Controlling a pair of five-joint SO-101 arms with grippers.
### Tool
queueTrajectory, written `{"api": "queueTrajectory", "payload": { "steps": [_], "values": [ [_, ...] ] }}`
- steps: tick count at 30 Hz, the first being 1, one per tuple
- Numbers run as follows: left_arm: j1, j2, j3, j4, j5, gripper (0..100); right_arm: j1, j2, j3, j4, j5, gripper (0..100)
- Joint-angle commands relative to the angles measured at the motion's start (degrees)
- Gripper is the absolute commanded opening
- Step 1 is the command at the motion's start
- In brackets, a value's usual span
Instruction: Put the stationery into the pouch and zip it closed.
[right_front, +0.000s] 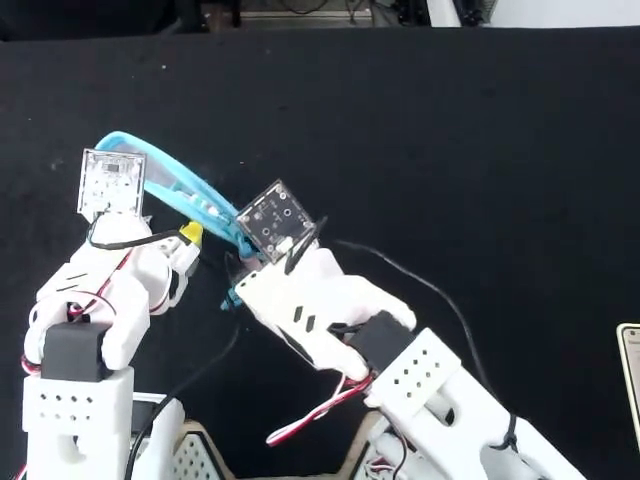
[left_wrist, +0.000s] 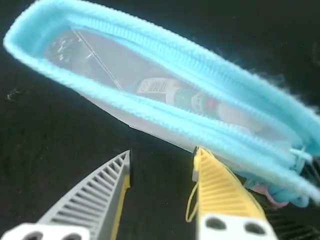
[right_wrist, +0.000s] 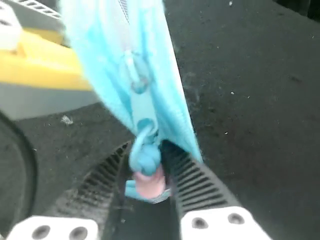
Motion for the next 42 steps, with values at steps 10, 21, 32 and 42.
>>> {"api": "queueTrajectory", "payload": {
  "steps": [10, 21, 32, 42],
  "values": [
    [0.7, -0.7, -3.8, -0.4, 0.7, 21, 6.6, -3.3, -26.2, 25.2, 12.1, 1.0],
    [7.9, -4.1, -9.1, 11.8, 0.7, 21, 6.6, 2.4, -28.2, 10.3, 12.2, 1.0],
    [13.0, -14.6, -2.7, 9.3, 0.7, 24, 6.6, 3.1, -28.2, 10.5, 12.2, 1.0],
    [7.5, -14.9, 2.8, 3.8, 0.8, 25, 6.6, 3.4, -27.7, 10.4, 12.2, 1.1]
  ]
}}
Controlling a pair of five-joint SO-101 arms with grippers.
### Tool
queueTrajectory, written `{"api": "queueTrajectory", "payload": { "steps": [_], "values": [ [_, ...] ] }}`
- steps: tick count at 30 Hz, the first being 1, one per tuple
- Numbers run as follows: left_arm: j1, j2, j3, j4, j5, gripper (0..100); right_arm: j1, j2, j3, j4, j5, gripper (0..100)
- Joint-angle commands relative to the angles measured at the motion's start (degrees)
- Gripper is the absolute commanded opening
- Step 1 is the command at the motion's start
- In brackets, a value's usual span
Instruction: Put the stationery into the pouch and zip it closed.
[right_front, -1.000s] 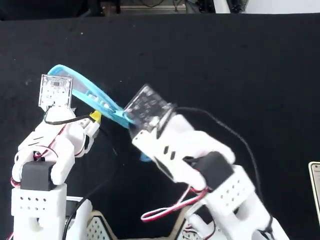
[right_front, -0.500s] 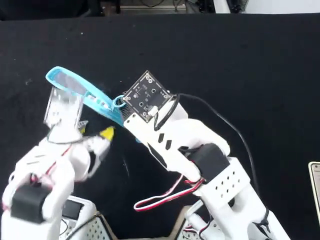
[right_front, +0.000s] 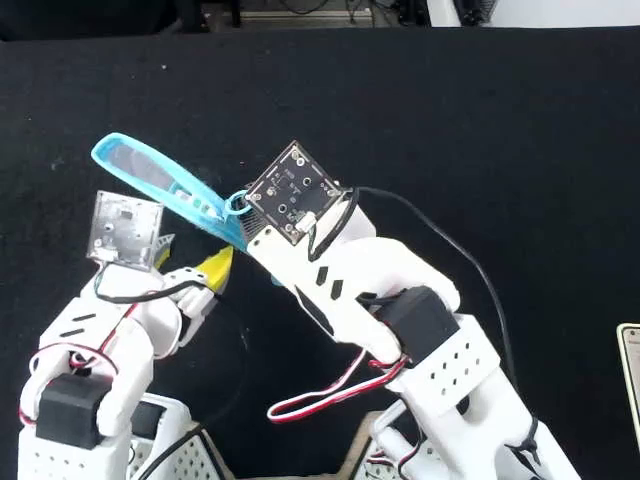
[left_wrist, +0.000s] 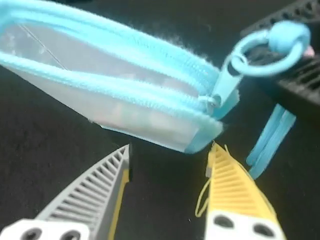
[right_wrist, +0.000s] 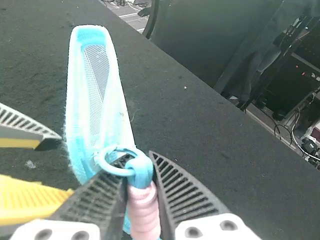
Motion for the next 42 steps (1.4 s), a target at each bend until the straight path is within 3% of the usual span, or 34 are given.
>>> {"api": "queueTrajectory", "payload": {
  "steps": [1, 11, 14, 17, 21, 23, 30, 34, 42],
  "values": [
    [-1.4, 0.2, -0.7, -1.0, 0.2, 25, 0.9, 0.0, -3.4, -1.7, 0.2, 1.1],
    [-15.2, 0.2, -0.8, -3.6, 0.1, 25, 0.9, 0.2, -3.5, -1.7, 0.2, 1.1],
    [-16.0, 0.2, -0.9, -3.9, 0.4, 25, 0.9, 0.2, -3.4, -1.7, 0.2, 1.1],
    [-13.1, 0.1, -1.6, -0.6, 0.5, 25, 0.9, 0.2, -3.4, -1.7, 0.2, 1.1],
    [-3.4, 0.1, -6.8, 9.8, 0.5, 25, 0.9, 0.2, -3.4, -1.7, 0.2, 1.1],
    [0.8, 0.2, -7.9, 11.0, 0.3, 25, 0.9, 0.2, -3.4, -1.7, 0.2, 1.1],
    [7.9, 0.2, -3.8, 1.7, 0.5, 25, 0.9, 0.0, -3.4, -1.7, 0.2, 1.1],
    [7.8, 0.2, 0.8, -5.9, 0.2, 25, 0.9, 0.0, -3.4, -1.7, 0.2, 1.1],
    [-4.5, 0.1, 5.1, -9.5, 0.2, 25, 0.9, 0.1, -3.1, -1.6, 0.2, 1.1]
  ]
}}
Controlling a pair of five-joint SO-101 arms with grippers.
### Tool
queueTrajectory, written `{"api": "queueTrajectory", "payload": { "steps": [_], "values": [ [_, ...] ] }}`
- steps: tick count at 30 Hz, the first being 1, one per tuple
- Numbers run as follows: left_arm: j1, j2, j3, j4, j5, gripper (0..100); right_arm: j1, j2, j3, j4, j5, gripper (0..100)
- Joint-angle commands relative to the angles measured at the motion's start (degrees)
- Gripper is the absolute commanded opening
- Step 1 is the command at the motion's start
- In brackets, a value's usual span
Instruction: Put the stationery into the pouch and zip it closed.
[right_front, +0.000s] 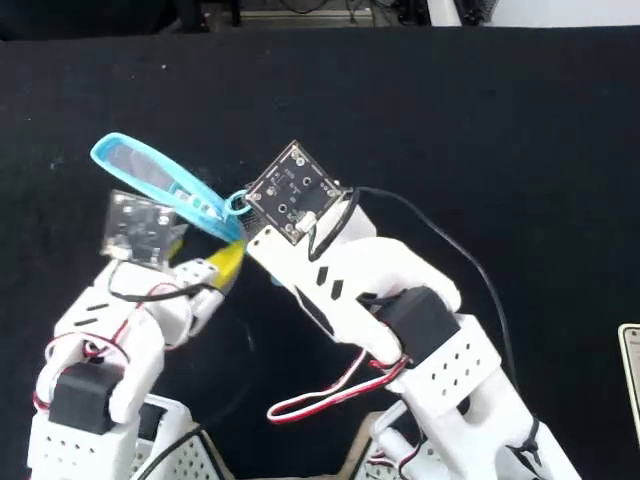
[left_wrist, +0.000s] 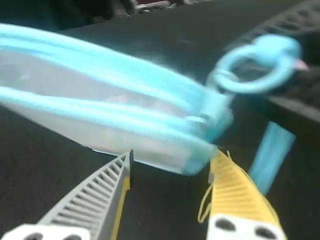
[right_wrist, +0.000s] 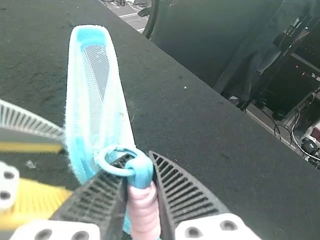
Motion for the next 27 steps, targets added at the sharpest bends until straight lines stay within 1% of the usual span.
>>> {"api": "queueTrajectory", "payload": {
  "steps": [1, 6, 11, 15, 18, 20, 23, 27],
  "values": [
    [-5.5, -0.4, -0.5, -1.2, 0.2, 25, 0.9, 0.1, -2.5, -1.7, 0.2, 1.1],
    [-10.4, -0.4, -1.5, -1.2, 0.1, 25, 0.9, -0.1, 0.9, -2.0, 0.2, 1.1],
    [-13.1, -0.4, -1.7, -1.1, -0.1, 25, 0.7, -0.1, 0.7, -2.1, 0.2, 1.1],
    [-15.1, -0.4, -1.7, -0.7, -4.3, 25, 0.6, -0.1, -0.1, -2.1, 0.2, 1.1],
    [-16.7, -0.4, -1.7, -0.7, -5.9, 25, 0.6, -0.1, -0.4, -2.1, 0.2, 1.1],
    [-16.5, -0.4, -1.7, -0.6, -5.8, 25, 0.6, -0.1, -0.6, -2.1, 0.2, 1.1],
    [-15.5, -2.9, -2.9, 2.5, -5.5, 25, 0.6, -0.1, -0.6, -2.1, 0.2, 1.1],
    [-9.9, -9.7, -6.4, 8.8, -5.5, 25, 0.5, -0.1, -0.6, -2.1, 0.2, 1.1]
  ]
}}
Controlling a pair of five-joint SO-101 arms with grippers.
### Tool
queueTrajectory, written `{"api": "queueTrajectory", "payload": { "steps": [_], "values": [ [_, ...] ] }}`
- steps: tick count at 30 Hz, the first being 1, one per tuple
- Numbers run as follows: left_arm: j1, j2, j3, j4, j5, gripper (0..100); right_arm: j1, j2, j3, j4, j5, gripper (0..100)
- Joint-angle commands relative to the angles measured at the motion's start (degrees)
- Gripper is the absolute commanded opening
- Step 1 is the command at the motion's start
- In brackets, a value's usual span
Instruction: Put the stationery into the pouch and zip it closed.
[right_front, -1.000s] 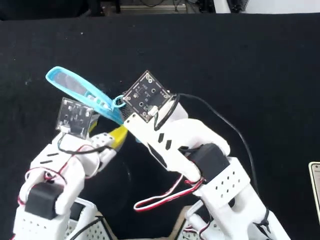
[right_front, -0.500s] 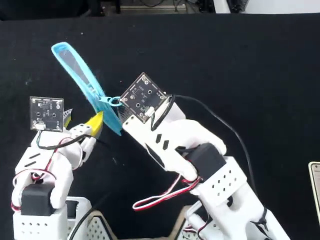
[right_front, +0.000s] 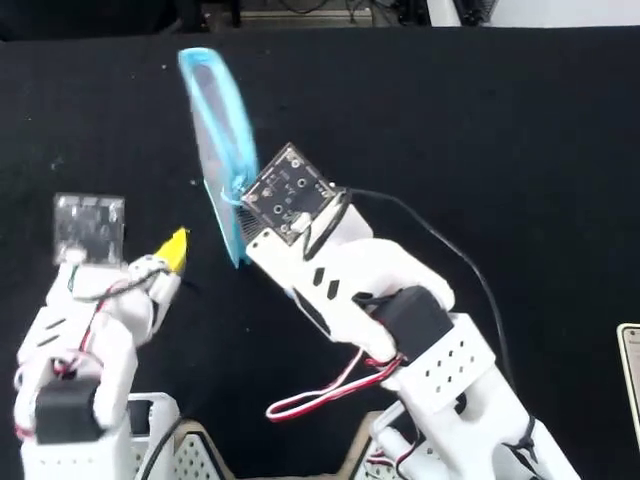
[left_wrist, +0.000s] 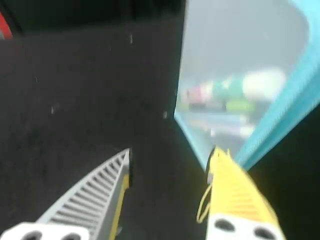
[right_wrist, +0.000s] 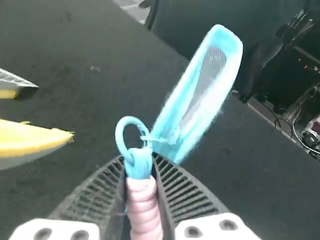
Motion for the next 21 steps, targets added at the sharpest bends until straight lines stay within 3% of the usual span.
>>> {"api": "queueTrajectory", "payload": {
  "steps": [1, 7, 21],
  "values": [
    [5.2, -6.0, -5.3, 4.3, -0.2, 25, 0.4, -0.1, -2.3, -1.3, 0.3, 1.1],
    [14.8, -13.8, -1.1, 4.4, -0.2, 25, 0.4, -0.1, -2.7, -1.3, 0.3, 1.1],
    [16.0, -14.3, 12.7, -15.2, 0.0, 25, 0.4, 0.3, -6.9, -0.9, 0.2, 1.1]
  ]
}}
